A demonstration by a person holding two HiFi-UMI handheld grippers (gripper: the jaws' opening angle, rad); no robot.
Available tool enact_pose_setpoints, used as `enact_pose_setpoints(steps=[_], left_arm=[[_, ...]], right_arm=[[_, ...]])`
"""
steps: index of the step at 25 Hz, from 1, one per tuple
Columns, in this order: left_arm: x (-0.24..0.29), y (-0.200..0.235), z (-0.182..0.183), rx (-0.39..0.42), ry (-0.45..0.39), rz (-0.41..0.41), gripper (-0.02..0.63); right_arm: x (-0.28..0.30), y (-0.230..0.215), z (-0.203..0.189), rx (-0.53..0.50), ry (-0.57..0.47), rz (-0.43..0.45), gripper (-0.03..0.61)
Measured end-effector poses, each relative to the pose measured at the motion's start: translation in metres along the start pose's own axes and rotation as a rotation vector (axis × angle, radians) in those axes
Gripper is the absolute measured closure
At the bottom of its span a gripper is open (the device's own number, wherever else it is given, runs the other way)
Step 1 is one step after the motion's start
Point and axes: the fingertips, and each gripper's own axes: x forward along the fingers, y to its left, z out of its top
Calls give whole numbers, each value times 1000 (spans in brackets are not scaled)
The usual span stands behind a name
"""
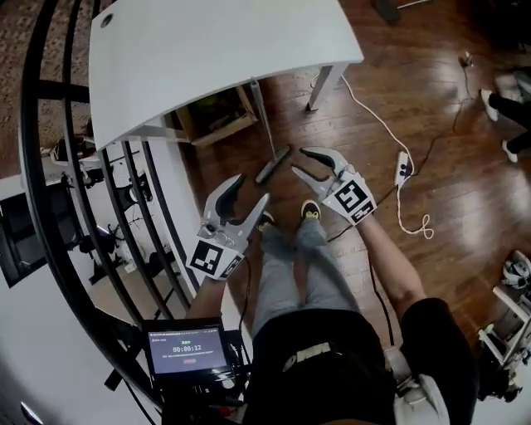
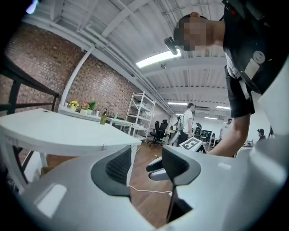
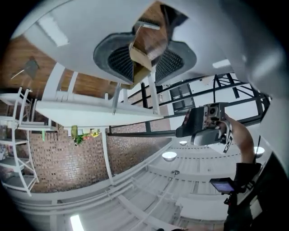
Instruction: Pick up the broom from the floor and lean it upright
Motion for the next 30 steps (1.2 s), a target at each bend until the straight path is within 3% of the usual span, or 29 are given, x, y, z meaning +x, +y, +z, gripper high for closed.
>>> enact_pose_setpoints(steps=[4,11,13,14,23,29,30], left_arm=[[-19,-40,50,30,-64,9,383],[-36,-116,102,81,-119,89,387],[-40,-121,113,88,-136,106,387],[-43,-123,116,92,-138,117,387],[-65,-132,122,157,-151,231,427],[-80,-134,114,175,-157,283,600],[-82,-129,113,171,-156,286,600]], right_arm=[[-53,22,60,-20,-85,-45,426],[-149,58,133,-74,-245,-64,425],[-158,58,148,-93,-270,-75,504],[-161,58,151,-102,-275,-78,573],[-168,74,153,-163,-275,9,575],[-162,81,150,-166,-275,36,575],[-156,83,150,-163,-272,41,575]])
